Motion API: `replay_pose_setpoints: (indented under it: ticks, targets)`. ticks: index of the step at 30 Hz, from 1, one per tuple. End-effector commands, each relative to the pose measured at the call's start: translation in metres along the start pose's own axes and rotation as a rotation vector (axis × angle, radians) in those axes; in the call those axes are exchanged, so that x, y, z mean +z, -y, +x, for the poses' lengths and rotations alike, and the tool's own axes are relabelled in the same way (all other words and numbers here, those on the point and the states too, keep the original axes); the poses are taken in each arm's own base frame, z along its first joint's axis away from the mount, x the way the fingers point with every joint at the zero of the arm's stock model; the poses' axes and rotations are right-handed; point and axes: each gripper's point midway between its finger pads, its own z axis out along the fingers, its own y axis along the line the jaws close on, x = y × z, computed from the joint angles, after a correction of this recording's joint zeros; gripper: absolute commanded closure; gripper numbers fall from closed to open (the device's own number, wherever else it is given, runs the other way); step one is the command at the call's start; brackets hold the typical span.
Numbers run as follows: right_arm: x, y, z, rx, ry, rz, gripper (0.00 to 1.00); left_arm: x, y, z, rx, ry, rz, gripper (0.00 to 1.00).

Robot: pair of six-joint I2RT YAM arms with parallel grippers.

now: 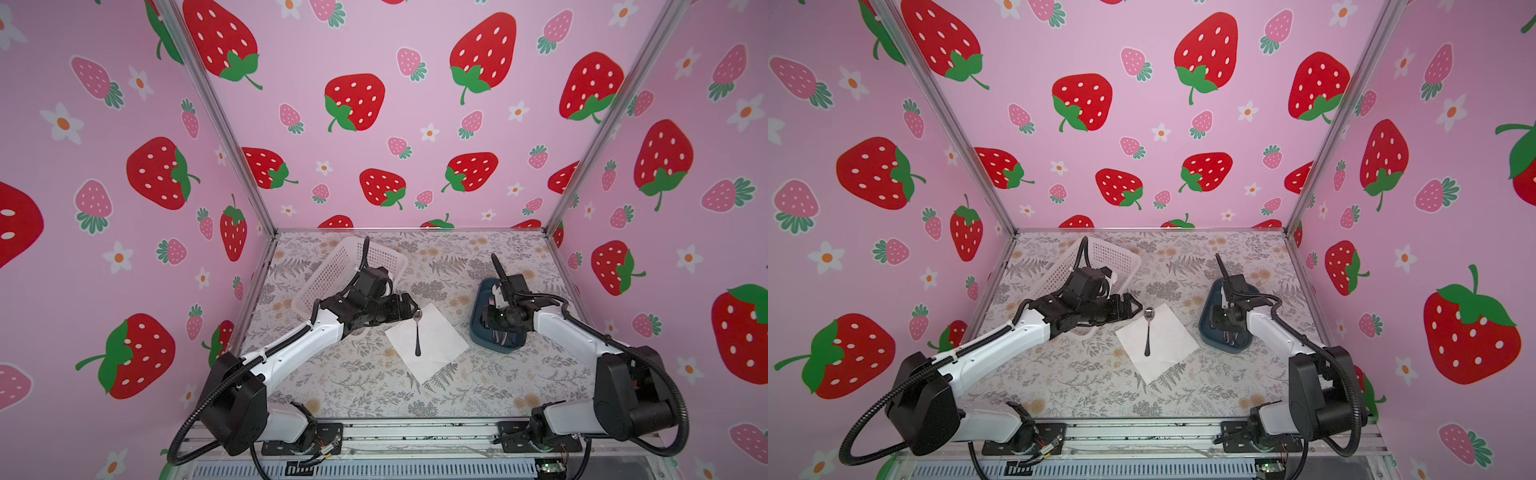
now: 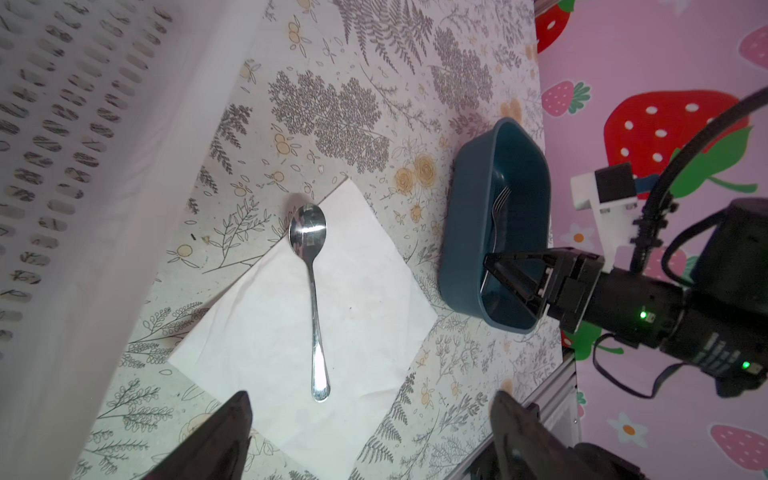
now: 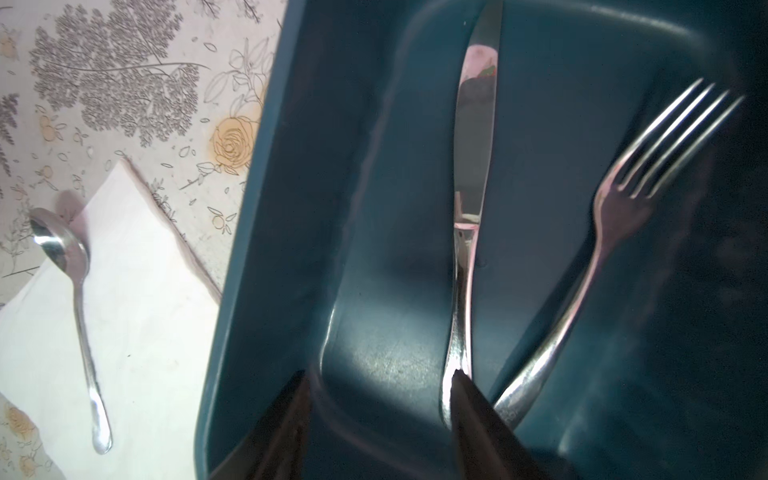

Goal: Place the utensils on the paper napkin and roll it up

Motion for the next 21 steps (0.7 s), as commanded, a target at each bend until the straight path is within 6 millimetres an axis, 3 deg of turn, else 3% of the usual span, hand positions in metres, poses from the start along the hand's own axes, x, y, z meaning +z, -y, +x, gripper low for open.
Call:
replay_pose_setpoints:
  ticks: [1, 7, 9, 14, 21]
  targets:
    - [-0.001, 0.011, 0.004, 0.011, -0.06, 0.07, 0.45, -0.013, 0.012, 0.007, 0.096, -0.045, 0.014, 0.09]
    - [-0.003, 0.024, 0.002, 0.026, -0.091, 0.166, 0.48, -0.014, 0.013, 0.018, 0.107, -0.071, 0.042, 0.09]
    - [-0.001, 0.026, 0.004, 0.034, -0.103, 0.175, 0.58, -0.014, 0.015, 0.019, 0.111, -0.068, 0.057, 0.09]
    - [0.009, 0.019, 0.006, 0.045, -0.125, 0.136, 0.58, -0.012, 0.02, 0.017, 0.13, -0.065, 0.081, 0.09]
    - [0.019, 0.03, 0.009, 0.033, -0.173, 0.205, 0.57, -0.013, 0.023, 0.019, 0.151, -0.074, 0.088, 0.09]
